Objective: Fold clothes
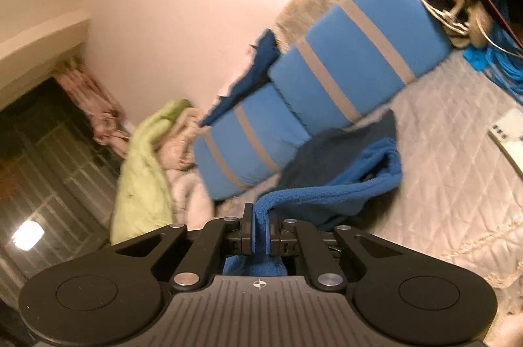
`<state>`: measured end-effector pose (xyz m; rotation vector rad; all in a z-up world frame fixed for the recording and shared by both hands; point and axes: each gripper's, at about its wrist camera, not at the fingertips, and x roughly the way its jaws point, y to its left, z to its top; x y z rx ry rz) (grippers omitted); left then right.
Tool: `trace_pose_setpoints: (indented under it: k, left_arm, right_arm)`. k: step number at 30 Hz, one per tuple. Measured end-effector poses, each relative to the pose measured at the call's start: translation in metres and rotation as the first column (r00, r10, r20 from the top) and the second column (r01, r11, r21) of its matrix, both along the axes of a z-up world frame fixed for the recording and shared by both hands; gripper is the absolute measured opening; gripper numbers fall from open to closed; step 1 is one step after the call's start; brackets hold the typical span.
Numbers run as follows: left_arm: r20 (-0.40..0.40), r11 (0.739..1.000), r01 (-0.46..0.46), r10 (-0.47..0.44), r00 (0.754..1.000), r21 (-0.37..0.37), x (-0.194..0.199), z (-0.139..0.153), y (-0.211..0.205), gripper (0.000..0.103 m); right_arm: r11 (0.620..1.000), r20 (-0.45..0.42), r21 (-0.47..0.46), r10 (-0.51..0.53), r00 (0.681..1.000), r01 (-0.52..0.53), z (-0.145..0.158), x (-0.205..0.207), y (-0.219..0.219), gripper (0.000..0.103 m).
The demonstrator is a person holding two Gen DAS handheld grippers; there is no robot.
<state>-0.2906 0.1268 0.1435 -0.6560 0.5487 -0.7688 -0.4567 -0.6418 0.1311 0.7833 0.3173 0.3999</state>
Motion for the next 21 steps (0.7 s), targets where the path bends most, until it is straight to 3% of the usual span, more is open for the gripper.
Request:
trace_pose_setpoints:
  k: [4,10,21]
  left_arm:
    - [0.054,1.0,-0.005,0.006,0.999,-0.023,-0.01,0.015,-0.003,0.015]
    - [0.056,0.994,-0.095,0.098,0.994,-0.055,0.021,0.022,-0.011,0.015]
    - [0.079,0.976,-0.214,0.216,0.973,-0.023,0.078,0.037,-0.024,0.015]
  right_arm:
    - [0.999,0.075,0.035,-0.044,0.996,0.041,0.009,-0.008,-0.004,0.007]
    - [0.985,0.047,0.1,-0.146,0.988,0.141,0.013,0.022,-0.011,0.007]
    - [0.975,0.012,0.018,-0.22,0.975,0.219,0.034,0.078,-0.011,0.007]
